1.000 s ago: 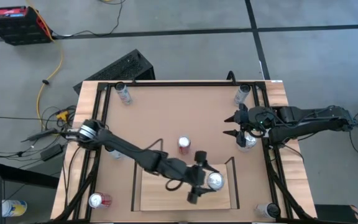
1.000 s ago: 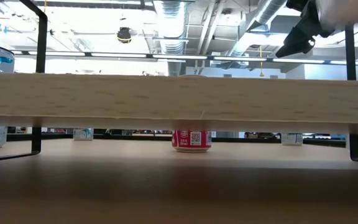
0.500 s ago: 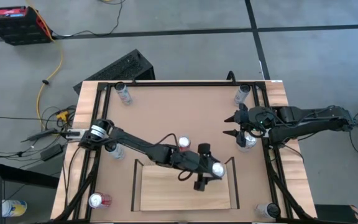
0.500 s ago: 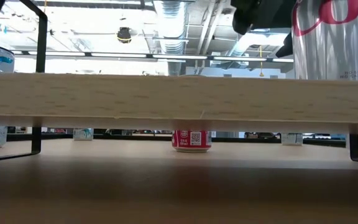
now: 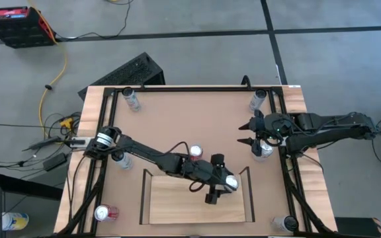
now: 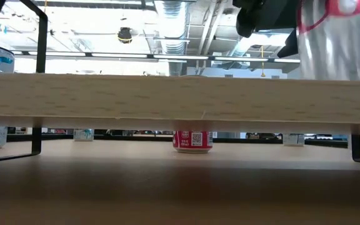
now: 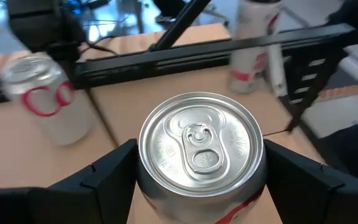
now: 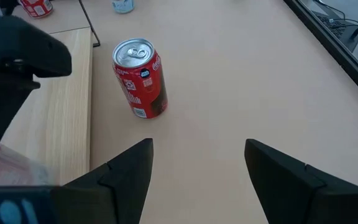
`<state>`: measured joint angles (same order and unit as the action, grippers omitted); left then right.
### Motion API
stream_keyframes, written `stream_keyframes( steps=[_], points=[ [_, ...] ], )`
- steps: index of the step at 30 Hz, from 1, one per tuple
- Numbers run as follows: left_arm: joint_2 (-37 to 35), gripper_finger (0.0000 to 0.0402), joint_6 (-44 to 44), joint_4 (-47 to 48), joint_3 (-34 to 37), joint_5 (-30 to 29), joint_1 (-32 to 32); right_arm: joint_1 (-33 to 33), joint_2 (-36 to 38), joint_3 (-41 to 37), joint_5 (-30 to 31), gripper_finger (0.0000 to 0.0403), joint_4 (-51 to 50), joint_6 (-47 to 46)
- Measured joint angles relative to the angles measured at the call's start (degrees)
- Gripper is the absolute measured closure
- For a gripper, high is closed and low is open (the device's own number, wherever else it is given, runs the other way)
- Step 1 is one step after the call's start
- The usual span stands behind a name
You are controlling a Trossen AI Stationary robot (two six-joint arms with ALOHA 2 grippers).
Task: Place canned beverage on shelf
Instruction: Put the top silver soda can on the shelf
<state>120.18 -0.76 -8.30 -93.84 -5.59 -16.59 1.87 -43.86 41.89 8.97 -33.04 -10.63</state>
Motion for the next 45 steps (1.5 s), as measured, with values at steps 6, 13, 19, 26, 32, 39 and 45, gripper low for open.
stream_keyframes(
  steps=[6, 13, 19, 26, 32, 39, 45],
  points=[
    [0.0, 0.0123, -1.8, -4.5, 0.0, -0.4, -4.4, 0.0, 0.0, 0.0, 0.0, 0.0124, 0.0, -1.3],
    [0.0, 0.0123, -2.1, -5.7, 0.1, -7.3, -9.0, 0.0, 0.0, 0.0, 0.1, 0.0124, 0.0, -2.5],
    [1.3, 0.0123, -3.0, -7.4, 0.1, -6.9, -9.7, 0.0, 0.0, 0.1, 0.0, 0.0124, -1.5, -2.5],
    [3.0, 0.0123, 0.0, -8.8, 0.0, -7.2, -9.5, 0.0, 0.0, 0.1, 0.0, 0.0124, -3.2, -3.1],
    [3.3, 0.0123, -1.3, -9.6, -0.2, -5.1, -9.2, 0.0, 0.0, 0.1, 0.0, 0.0124, -3.4, -3.1],
    [3.7, 0.0123, -1.0, -8.5, -0.2, -4.8, -9.1, 0.0, 0.0, 0.1, 0.0, 0.0124, -3.4, -3.4],
    [3.7, 0.0123, -1.4, -6.6, -0.2, -4.9, -8.9, 0.0, 0.0, 0.1, 0.0, 0.0124, -3.4, -3.5]
  ],
)
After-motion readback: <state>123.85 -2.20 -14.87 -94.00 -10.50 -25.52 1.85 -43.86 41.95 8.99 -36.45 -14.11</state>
